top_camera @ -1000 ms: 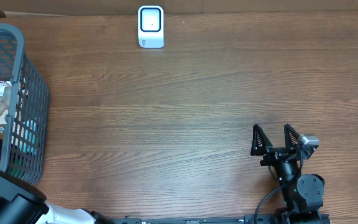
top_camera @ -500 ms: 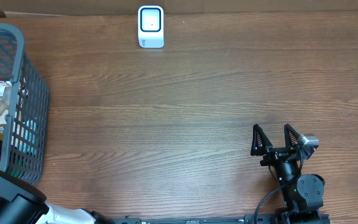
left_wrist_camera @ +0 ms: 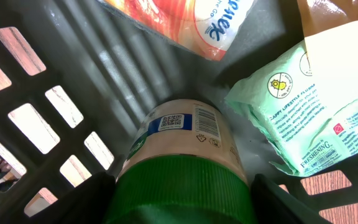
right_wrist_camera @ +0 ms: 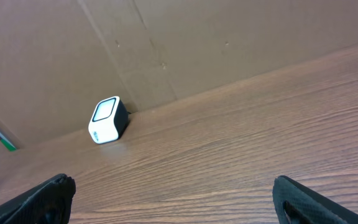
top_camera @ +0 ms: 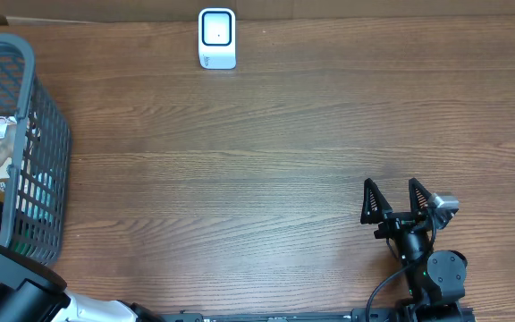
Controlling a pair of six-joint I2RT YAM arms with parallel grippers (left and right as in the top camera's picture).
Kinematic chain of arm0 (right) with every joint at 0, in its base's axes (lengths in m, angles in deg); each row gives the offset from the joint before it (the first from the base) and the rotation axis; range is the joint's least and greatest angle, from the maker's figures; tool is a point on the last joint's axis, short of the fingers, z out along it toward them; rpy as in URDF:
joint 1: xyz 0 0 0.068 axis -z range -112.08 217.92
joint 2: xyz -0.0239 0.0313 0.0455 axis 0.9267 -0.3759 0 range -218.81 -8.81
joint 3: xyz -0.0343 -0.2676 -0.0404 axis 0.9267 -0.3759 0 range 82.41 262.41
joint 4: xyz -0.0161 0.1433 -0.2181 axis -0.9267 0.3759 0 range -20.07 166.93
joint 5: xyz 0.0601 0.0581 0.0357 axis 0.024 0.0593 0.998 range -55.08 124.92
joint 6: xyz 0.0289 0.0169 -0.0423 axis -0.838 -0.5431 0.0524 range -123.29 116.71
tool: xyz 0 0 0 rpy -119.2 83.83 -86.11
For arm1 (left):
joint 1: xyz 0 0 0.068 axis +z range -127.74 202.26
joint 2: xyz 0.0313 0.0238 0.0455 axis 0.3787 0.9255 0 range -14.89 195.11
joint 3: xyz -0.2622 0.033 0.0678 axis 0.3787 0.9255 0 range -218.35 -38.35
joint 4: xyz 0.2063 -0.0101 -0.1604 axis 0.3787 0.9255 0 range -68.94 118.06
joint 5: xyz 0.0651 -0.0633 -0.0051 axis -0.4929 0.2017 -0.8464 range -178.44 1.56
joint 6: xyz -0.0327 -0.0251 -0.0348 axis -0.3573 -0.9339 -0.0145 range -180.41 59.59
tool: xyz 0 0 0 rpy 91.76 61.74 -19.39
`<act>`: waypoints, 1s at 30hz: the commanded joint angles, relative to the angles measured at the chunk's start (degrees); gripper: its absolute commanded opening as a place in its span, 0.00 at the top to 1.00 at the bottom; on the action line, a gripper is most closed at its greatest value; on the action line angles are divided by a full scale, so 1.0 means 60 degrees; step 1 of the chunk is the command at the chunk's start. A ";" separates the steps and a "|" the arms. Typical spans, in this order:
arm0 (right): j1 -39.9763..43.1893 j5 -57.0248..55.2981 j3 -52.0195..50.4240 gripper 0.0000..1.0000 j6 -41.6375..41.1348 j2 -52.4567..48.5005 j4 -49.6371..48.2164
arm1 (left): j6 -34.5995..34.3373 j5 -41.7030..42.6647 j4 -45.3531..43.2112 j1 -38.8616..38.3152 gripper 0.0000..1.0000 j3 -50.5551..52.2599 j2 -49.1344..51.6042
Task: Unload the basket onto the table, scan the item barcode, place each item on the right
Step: 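Grasp the green-capped jar in the basket with the left gripper, then lift the jar out and set it upright on the table centre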
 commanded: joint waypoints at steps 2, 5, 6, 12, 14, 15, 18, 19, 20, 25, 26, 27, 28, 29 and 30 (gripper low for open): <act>0.0033 0.0047 -0.0098 0.00 0.0044 0.0095 -0.0069 | -0.0109 0.0233 -0.0044 0.0033 0.43 0.0142 0.0138; 0.0033 0.0047 -0.0098 0.00 0.0044 0.0095 -0.0069 | -0.0142 0.0401 0.0000 0.0033 0.58 0.0106 0.0135; 0.0033 0.0047 -0.0098 0.00 0.0040 0.0095 -0.0069 | -0.0142 0.0517 0.0029 0.0033 0.59 0.0036 0.0135; 0.0033 0.0047 -0.0098 0.00 0.0040 0.0095 -0.0069 | -0.0175 0.0729 0.0980 0.0029 0.67 -0.1377 0.0127; 0.0033 0.0047 -0.0098 0.00 0.0044 0.0095 -0.0069 | -0.0284 0.0750 0.1479 0.0029 0.67 -0.2193 0.0127; 0.0033 0.0047 -0.0098 0.00 0.0040 0.0095 -0.0066 | -0.0288 0.0790 0.1683 0.0029 0.67 -0.2568 0.0127; 0.0033 0.0047 -0.0098 0.00 0.0044 0.0095 -0.0069 | -0.0324 0.0943 0.2404 0.0029 0.68 -0.3996 0.0109; 0.0033 0.0047 -0.0098 0.00 0.0044 0.0095 -0.0069 | -0.0324 0.1049 0.2605 0.0029 0.68 -0.4477 0.0084; 0.0033 0.0047 -0.0098 0.00 0.0044 0.0095 -0.0069 | -0.0324 0.1202 0.2790 0.0029 0.68 -0.5005 0.0066; 0.0033 0.0047 -0.0098 0.00 0.0040 0.0095 -0.0069 | -0.0321 0.2160 0.3679 -0.0127 0.68 -0.7657 -0.0142; 0.0033 0.0047 -0.0098 0.00 0.0044 0.0095 -0.0069 | -0.0321 0.2302 0.3880 -0.0219 0.68 -0.8200 -0.0233; 0.0033 0.0047 -0.0098 0.00 0.0044 0.0095 -0.0069 | -0.0321 0.2379 0.4025 -0.0306 0.68 -0.8612 -0.0306; 0.0033 0.0047 -0.0098 0.00 0.0044 0.0095 -0.0069 | -0.0317 0.2495 0.4204 -0.0455 0.68 -0.9158 -0.0444; 0.0033 0.0047 -0.0098 0.00 0.0044 0.0095 -0.0069 | -0.0317 0.2594 0.4342 -0.0594 0.68 -0.9537 -0.0554; 0.0033 0.0047 -0.0098 0.00 0.0044 0.0095 -0.0069 | -0.0317 0.2710 0.4441 -0.0776 0.68 -0.9912 -0.0696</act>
